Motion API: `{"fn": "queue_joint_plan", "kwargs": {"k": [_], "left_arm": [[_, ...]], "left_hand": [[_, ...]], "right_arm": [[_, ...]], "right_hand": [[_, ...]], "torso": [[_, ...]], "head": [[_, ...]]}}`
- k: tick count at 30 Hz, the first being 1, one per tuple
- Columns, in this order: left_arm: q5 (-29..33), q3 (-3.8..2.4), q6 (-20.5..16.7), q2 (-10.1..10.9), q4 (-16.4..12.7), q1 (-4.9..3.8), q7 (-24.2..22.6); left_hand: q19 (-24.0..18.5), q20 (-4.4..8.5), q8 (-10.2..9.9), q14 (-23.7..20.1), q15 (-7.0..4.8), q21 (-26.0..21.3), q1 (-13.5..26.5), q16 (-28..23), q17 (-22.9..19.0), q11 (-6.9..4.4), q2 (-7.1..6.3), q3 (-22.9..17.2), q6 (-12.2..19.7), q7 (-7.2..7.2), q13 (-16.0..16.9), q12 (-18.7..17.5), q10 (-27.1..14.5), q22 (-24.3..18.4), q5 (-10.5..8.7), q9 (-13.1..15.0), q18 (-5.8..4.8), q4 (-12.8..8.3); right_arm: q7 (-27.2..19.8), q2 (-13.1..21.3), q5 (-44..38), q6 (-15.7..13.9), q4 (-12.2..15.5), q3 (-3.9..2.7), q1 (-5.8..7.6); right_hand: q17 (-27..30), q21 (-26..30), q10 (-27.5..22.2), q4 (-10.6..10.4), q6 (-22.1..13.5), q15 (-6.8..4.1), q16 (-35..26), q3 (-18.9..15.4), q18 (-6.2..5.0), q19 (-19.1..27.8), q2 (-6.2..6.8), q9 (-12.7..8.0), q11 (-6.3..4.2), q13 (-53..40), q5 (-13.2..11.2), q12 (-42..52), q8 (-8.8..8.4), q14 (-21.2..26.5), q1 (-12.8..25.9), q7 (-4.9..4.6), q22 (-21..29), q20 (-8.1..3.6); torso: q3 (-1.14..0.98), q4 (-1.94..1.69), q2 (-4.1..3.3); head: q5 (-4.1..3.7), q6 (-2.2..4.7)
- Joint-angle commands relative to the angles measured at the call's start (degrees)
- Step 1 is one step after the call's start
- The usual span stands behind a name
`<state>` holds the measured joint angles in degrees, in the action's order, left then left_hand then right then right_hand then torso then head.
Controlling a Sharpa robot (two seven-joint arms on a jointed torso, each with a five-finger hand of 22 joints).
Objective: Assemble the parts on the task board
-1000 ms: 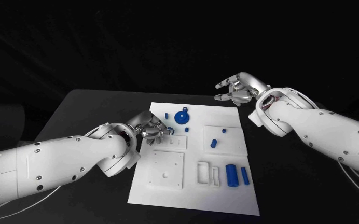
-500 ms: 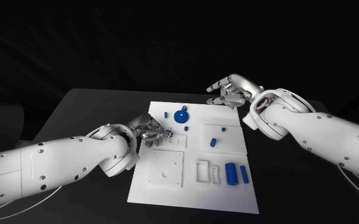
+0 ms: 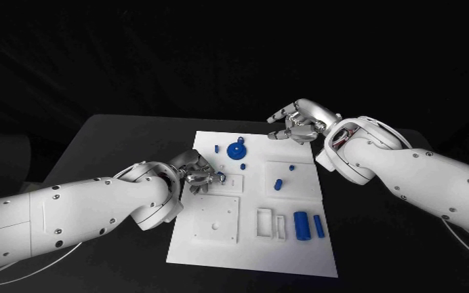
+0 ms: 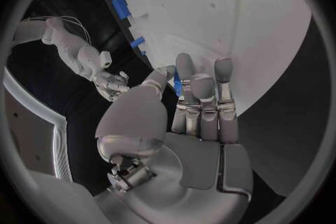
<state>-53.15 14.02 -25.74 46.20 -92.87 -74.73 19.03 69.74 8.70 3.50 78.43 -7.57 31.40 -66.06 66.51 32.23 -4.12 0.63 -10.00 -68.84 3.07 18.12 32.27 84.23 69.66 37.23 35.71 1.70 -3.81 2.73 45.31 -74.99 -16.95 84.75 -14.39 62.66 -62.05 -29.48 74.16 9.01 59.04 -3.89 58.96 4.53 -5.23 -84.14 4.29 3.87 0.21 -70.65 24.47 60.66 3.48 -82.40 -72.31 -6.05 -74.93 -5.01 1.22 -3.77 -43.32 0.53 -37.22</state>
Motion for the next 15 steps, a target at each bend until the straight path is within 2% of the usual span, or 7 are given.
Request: {"fn": "queue_joint_plan", "kwargs": {"k": [1,15], "left_arm": [[-1.17,-0.02,1.13,-0.18,-0.13,0.03,0.98],[-2.29,-0.03,1.57,-0.66,0.13,0.03,2.55]], "left_hand": [[0.55,0.05,0.22,0.25,-0.25,-0.29,-0.45,0.10,0.05,-0.49,0.53,-3.39,-6.36,-3.99,0.05,0.33,2.54,0.08,0.43,0.02,-0.65,-3.67],[1.13,0.08,0.25,0.48,-0.33,-1.27,-0.17,0.34,0.17,-0.55,0.17,-3.15,-7.04,-4.17,0.16,1.11,2.54,1.08,0.65,-0.21,-0.65,-4.11]], "right_arm": [[0.51,0.03,-1.10,1.13,0.17,-0.02,-0.09],[0.67,-0.10,-1.17,1.16,-0.06,-0.02,-0.36]], "right_hand": [[-0.05,-0.28,0.12,0.11,0.48,-0.05,-0.14,0.34,-0.13,-2.03,-0.06,-0.09,-0.26,-0.05,-0.17,0.35,0.10,-0.22,0.62,-0.08,-3.44,-0.07],[-0.09,-0.37,0.11,0.15,0.48,-0.06,-0.14,0.40,-0.11,-2.04,-0.04,-0.08,-0.27,-0.04,-0.11,0.31,0.11,-0.24,0.87,-0.07,-3.45,-0.08]], "torso": [[-0.04,0.00,0.00],[-0.07,0.05,0.00]], "head": [[0.00,-0.08],[0.07,-0.25]]}}
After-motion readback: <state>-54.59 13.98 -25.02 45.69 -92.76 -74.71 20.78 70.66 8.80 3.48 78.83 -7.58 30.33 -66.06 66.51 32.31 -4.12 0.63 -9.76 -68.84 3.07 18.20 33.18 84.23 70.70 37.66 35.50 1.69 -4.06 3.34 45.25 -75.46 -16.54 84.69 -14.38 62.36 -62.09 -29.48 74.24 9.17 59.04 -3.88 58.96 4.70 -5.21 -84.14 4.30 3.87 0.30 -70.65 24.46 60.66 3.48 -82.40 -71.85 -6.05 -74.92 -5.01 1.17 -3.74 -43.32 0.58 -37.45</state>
